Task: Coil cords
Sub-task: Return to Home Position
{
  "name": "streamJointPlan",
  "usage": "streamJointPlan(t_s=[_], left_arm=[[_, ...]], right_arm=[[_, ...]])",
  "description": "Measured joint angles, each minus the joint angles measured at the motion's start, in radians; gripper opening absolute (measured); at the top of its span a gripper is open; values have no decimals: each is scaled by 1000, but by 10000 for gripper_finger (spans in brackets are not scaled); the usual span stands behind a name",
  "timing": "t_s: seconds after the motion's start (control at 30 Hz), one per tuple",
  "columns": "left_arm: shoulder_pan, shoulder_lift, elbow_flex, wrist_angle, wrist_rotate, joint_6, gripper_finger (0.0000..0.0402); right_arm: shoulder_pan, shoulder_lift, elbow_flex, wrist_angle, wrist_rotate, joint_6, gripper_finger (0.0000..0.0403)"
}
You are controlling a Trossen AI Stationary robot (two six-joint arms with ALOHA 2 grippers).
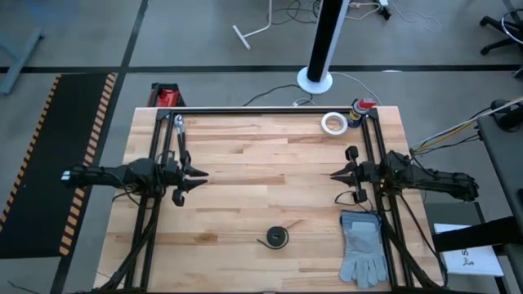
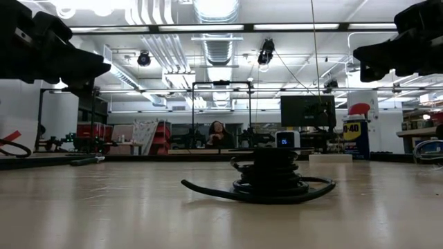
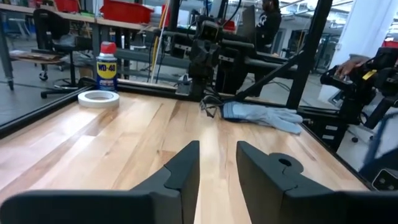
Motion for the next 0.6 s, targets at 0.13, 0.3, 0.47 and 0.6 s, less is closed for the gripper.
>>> streamJointPlan(t_s=[0.13, 0.3, 0.47, 0.6], left_arm=[[0, 24, 0, 0, 0, 0, 92], [0, 60, 0, 1, 0, 0, 88], [0, 106, 5, -1, 1, 0, 87], [0, 140, 11, 0, 0, 0, 93]], right_arm=[[0, 0, 0, 0, 0, 0, 24], [0, 0, 0, 0, 0, 0, 26], [0, 4, 0, 0, 0, 0, 31], [0, 6, 0, 0, 0, 0, 34]])
